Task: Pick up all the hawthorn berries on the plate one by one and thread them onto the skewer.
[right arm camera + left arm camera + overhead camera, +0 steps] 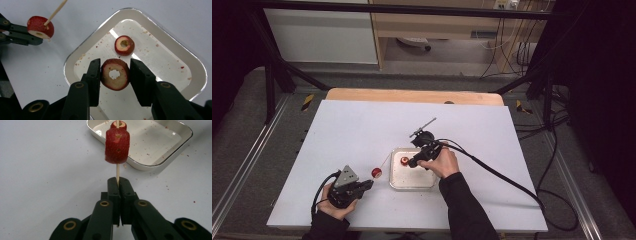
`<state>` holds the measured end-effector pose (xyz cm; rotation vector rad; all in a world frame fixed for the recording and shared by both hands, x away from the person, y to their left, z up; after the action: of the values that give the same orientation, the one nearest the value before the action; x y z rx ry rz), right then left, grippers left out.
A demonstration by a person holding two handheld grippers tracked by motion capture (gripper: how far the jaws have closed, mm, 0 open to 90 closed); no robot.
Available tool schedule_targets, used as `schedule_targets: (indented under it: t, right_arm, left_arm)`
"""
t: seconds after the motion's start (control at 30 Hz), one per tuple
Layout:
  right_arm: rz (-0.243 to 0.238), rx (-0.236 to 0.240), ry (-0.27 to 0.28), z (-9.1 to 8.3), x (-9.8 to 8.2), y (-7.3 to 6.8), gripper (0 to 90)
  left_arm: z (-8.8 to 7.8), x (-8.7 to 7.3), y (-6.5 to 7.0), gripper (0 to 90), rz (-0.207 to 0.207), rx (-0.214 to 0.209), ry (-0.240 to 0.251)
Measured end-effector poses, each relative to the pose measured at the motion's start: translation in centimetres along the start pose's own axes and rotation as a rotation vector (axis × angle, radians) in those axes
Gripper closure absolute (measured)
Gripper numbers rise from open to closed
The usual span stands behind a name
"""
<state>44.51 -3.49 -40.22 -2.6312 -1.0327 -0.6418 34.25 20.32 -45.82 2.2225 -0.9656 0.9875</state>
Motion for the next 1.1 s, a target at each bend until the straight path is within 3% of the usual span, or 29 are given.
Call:
schedule_targets:
  t: [0.17, 0.5, 0.73, 1.1]
  right_arm:
    - [0.020, 0.020, 0.075, -0.7, -0.5, 0.1, 62.4]
    - [0.139, 0.080, 0.293, -0.9, -2.2, 0.3, 62.4]
    - [0.265, 0.148, 0.484, -0.7, -3.3, -0.1, 62.4]
    - [0.406, 0.200, 0.666, 0.0, -5.0, 0.1, 62.4]
  left_arm:
    - [0.0, 0.0, 0.1, 88.3, 0.001, 0.002, 0.006]
    - [0.0, 0.2, 0.4, 88.3, 0.004, 0.009, 0.018]
    - [-0.1, 0.3, 0.7, 88.3, 0.009, 0.015, 0.034]
    - [0.1, 0.5, 1.0, 88.3, 0.009, 0.016, 0.040]
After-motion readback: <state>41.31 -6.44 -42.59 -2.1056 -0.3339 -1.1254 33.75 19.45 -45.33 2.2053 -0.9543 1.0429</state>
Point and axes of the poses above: each handheld gripper's, and its own axes: z roughly forward along the jaws, x roughly out of its top, y roughly to its right, the point moved 3 cm from there along z, roughly forward along the jaws, and after that the axes turned 11 degrees about -x, right-handed, at the moved point
